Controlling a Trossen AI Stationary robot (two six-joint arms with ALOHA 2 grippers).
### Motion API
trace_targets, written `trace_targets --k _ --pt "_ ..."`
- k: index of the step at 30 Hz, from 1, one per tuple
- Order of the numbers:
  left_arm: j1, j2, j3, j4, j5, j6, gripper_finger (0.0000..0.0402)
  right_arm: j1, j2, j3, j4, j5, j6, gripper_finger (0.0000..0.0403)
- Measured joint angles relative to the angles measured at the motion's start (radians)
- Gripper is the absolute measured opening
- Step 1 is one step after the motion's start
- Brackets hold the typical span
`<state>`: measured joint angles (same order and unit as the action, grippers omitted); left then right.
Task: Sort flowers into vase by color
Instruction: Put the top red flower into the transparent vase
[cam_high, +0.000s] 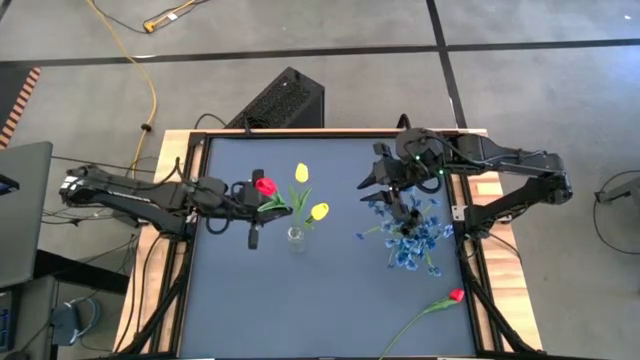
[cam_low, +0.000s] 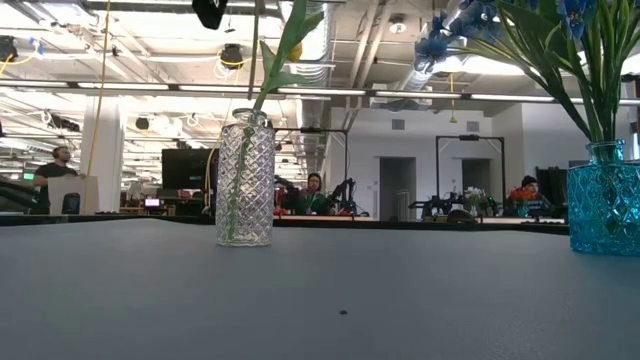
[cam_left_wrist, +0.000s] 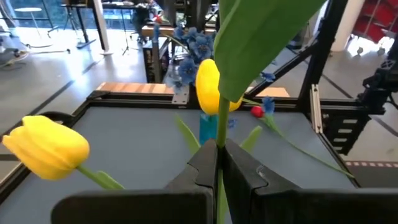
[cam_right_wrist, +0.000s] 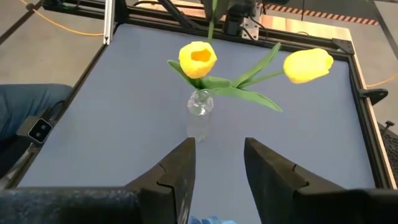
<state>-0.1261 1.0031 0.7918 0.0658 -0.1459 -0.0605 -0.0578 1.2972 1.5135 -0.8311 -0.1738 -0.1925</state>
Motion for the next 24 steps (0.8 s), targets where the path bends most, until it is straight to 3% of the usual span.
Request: trace_targets --k 14,24 --pt "0.000 0.000 -0.134 0.089 -0.027 -0.037 0.0000 0.000 0.000 0.000 0.000 0.000 -0.002 0.0162" --pt "0.000 0.014 -0.247 0.161 0.010 -0.074 0.0000 0.008 -0.013 0.000 -0.008 -0.004 0.033 0.0162"
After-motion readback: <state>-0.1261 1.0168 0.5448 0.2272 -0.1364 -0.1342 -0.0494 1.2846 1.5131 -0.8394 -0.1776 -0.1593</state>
